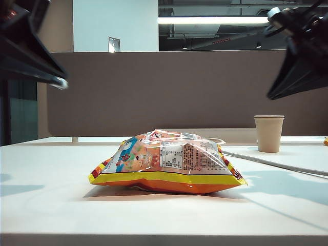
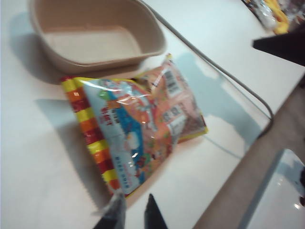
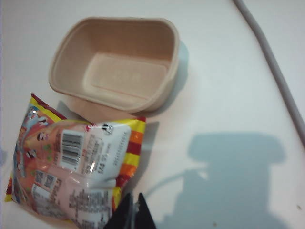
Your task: Pick up a bag of chips and put them in the box.
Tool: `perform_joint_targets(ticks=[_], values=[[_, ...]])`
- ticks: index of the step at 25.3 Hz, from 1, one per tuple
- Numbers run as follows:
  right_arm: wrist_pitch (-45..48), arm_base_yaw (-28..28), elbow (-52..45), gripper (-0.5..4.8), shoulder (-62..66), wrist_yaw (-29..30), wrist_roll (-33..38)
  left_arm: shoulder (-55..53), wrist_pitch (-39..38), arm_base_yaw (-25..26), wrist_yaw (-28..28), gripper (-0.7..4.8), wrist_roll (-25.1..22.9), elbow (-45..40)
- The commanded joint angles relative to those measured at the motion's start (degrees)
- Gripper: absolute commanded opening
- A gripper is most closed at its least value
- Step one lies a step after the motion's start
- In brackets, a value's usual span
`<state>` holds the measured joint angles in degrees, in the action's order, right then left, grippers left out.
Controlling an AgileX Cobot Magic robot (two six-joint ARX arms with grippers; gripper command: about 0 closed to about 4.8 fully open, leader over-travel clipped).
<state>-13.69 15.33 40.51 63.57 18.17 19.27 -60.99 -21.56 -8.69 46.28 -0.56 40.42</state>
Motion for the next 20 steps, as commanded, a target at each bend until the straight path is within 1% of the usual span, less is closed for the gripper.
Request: perform_joint_targets(ticks=[1, 7, 11, 16, 17, 18, 20], values=[[4.5, 0.7, 0.3, 0.13, 2.0, 2.0, 0.2, -3.9, 4.3, -1.2, 5.5, 0.59, -1.0, 0.3], [6.4, 0.7, 0.3, 0.14, 5.5, 7.1, 0.2, -10.7, 9.5, -3.9, 5.7, 0.62, -1.0, 0.3], [8.2, 0.7, 0.3, 0.14, 8.1, 12.1, 0.2, -14.7, 12.5, -3.8, 6.4, 0.62, -0.3, 0.3], [10.1, 0.7, 0.3, 0.14, 11.2, 15.2, 0.2, -19.3, 16.2, -3.8, 6.5, 0.64, 1.1, 0.3], [10.3, 0.7, 0.3, 0.14, 11.6, 15.2, 0.2, -20.0, 16.8, -3.8, 6.6, 0.76, 1.6, 0.3], [10.4, 0.7, 0.3, 0.14, 12.0, 15.2, 0.1, -20.7, 17.3, -3.8, 6.6, 1.00, 1.8, 0.3], [10.3, 0.7, 0.3, 0.14, 12.4, 15.2, -0.1, -22.1, 18.1, -3.8, 6.6, 1.63, 2.6, 0.3]])
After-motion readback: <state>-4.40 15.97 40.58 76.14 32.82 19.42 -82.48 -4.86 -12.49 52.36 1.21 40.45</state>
